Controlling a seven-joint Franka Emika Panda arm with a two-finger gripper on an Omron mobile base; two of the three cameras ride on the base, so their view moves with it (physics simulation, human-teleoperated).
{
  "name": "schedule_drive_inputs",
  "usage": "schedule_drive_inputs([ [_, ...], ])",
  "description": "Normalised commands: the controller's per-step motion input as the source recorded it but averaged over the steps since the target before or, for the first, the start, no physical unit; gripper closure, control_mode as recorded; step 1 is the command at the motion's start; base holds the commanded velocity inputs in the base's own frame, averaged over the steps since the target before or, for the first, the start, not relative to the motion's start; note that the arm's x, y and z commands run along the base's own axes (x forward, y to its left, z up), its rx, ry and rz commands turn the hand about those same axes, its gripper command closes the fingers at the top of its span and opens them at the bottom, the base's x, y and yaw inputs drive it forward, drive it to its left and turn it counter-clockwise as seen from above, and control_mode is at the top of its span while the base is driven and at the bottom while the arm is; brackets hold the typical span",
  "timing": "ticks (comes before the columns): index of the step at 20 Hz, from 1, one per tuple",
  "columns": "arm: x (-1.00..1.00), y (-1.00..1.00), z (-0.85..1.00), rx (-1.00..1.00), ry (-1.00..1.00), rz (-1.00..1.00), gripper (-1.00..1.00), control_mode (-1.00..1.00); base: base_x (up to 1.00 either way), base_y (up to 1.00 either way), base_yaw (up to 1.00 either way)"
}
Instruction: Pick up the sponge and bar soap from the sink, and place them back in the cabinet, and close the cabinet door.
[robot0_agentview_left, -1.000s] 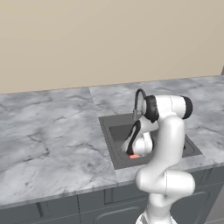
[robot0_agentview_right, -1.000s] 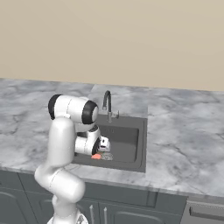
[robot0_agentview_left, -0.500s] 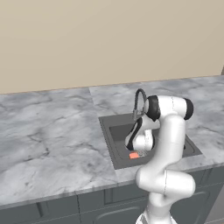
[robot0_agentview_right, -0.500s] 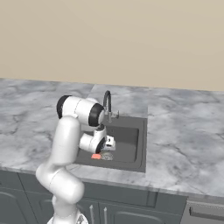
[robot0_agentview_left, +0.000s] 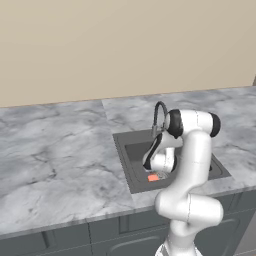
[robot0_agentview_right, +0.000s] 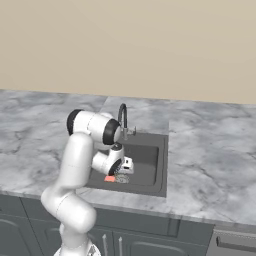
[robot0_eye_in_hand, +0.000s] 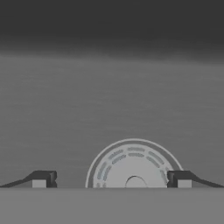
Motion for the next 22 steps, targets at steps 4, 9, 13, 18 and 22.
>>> schedule_drive_inputs([
  [4,0.16,0.0,-0.12,0.0,0.03,0.0,-1.0,-1.0,0.0,0.0,0.0],
  [9,0.09,0.07,-0.08,0.0,0.03,0.0,-1.0,-1.0,0.0,0.0,0.0],
  [13,0.03,0.17,-0.08,0.0,0.01,0.0,-1.0,-1.0,0.0,0.0,0.0],
  [18,0.0,0.11,0.0,0.0,0.0,0.0,-1.0,-1.0,0.0,0.0,0.0],
  [22,0.0,0.07,0.0,0.0,0.0,0.0,-1.0,-1.0,0.0,0.0,0.0],
])
